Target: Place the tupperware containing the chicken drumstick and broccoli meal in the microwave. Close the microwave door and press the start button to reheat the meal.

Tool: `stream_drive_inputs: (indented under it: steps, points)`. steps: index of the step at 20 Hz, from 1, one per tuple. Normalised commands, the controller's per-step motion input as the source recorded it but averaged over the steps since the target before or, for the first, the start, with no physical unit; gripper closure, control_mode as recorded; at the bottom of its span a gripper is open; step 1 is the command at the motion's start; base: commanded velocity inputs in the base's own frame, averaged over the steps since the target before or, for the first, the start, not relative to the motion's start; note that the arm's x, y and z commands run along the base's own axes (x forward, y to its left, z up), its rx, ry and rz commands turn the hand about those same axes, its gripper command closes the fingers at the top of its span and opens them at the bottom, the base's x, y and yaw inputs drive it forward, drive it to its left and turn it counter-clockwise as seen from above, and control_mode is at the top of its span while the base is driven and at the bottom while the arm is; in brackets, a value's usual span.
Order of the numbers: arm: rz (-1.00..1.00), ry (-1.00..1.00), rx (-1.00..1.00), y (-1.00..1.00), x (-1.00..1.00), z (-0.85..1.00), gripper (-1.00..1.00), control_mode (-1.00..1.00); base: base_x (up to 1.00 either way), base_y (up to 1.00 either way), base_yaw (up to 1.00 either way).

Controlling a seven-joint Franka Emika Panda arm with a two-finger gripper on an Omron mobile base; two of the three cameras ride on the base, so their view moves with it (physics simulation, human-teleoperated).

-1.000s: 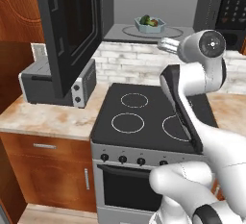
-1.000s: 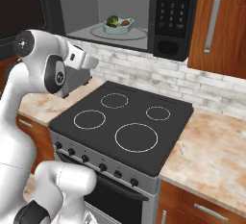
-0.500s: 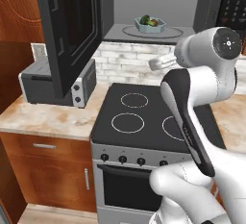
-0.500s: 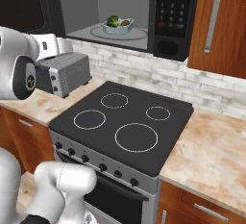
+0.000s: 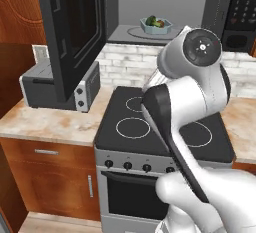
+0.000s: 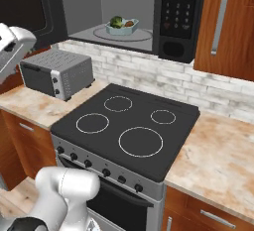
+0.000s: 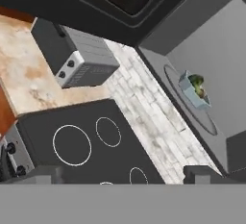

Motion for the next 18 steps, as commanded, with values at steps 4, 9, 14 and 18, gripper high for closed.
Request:
stream_drive_inputs:
  steps: [4, 9, 14, 18]
  points:
    - [0.0, -0.35, -0.47, 0.49, -0.37, -0.33, -1.0, -1.0, 0.0, 0.0, 0.0]
    - [0.0, -0.47, -0.38, 0.41, -0.61, -0.25, -1.0, -1.0, 0.0, 0.0, 0.0]
    - [0.0, -0.27, -0.32, 0.39, -0.66, 0.34, -1.0, -1.0, 0.0, 0.0, 0.0]
    - [0.0, -0.02, -0.3, 0.66, -0.42, 0.57, -1.0, -1.0, 0.0, 0.0, 0.0]
